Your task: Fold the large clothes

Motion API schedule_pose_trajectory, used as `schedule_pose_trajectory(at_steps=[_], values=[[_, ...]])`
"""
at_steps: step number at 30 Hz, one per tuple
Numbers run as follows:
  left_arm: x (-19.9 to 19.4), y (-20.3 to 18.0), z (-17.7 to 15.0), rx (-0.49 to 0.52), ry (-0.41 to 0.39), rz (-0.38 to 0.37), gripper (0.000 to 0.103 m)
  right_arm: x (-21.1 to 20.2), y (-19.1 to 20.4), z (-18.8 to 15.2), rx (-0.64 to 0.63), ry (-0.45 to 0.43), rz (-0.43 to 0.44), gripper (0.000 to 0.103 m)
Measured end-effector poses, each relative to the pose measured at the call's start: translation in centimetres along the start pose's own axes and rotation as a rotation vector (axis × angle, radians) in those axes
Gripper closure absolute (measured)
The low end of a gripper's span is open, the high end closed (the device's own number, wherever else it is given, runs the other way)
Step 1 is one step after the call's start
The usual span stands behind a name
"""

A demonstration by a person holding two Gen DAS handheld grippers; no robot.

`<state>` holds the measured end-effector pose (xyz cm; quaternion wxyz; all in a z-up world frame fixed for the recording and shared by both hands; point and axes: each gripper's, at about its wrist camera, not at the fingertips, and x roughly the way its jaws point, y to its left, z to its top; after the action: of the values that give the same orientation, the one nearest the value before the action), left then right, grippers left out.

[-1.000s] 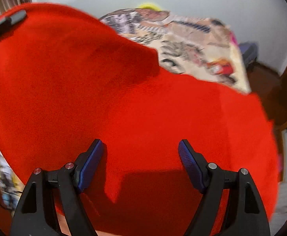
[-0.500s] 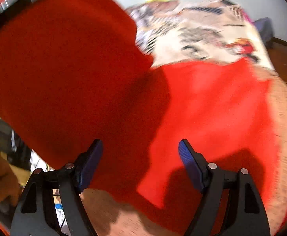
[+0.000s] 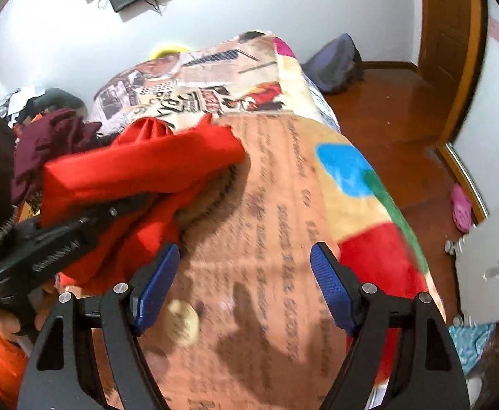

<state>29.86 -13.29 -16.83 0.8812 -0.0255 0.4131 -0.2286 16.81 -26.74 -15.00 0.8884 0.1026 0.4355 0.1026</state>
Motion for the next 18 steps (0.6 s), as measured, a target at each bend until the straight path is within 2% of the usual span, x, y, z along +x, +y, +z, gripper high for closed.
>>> schedule_pose_trajectory(at_steps=[1,3,6,10,16,18], values=[[-0.3,-0.2,-0.4,0.006,-0.007,0.007,0.084,0.0,-0.1,-0.3,0.004,0.002,-0.001,0.027],[-1.0,-0.6,-0.9,0.029,-0.004,0.005,0.069,-0.7,-0.2,-0.7,0.007,0.002,0.004,0.027],[-2.3,-0.8,-1.4,0.041,0.028,-0.04,0.054,-1.6,-0.7,-0.1,-0.001,-0.015,0.013,0.027],[-4.1,-0.6,-1.4,0.039,0.043,-0.047,0.052,-3.8,1.1,0.7,-0.047,-0.071,0.039,0.027],[-8.2,1.3,-1.2,0.046,-0.04,-0.003,0.05,-4.5,4.7,2.7,-0.133,-0.129,0.09,0.027],[-9.3,2.3,-1.0,0.044,-0.067,0.012,0.044,-4.2,5.8,3.3,-0.158,-0.136,0.102,0.027]])
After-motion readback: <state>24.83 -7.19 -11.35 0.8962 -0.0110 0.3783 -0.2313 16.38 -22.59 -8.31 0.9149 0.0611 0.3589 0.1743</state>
